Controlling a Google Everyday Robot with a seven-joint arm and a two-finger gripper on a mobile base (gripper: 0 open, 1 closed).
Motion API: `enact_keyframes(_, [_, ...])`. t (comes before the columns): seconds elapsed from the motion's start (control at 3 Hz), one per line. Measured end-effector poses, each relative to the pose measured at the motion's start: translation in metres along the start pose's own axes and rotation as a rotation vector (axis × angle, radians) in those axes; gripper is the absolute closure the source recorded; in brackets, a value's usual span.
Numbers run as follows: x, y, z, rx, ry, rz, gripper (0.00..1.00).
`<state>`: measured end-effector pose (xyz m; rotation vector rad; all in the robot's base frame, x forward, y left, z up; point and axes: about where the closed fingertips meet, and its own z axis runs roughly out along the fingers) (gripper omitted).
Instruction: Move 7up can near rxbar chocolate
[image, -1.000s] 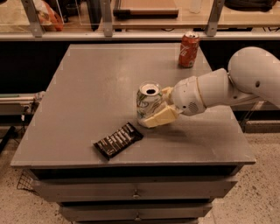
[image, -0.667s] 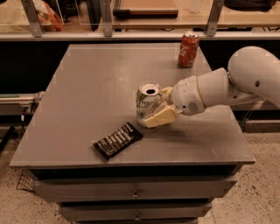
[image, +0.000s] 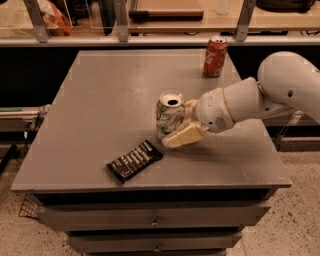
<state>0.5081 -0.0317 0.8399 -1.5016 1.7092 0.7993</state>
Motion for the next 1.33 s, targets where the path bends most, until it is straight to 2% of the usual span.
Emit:
enact_keyframes(0.33, [0.000, 0.006, 0.003, -0.059, 0.037, -0.027, 0.00])
enact_keyframes(0.67, [0.004, 0.012, -0.019, -0.035, 0.064, -0.036, 0.00])
enact_keyframes(1.0, [0.012, 0.017, -0.071, 0.111, 0.053, -0.024, 0.00])
enact_keyframes(1.33, [0.022, 0.024, -0.136, 0.351, 0.016, 0.041, 0.00])
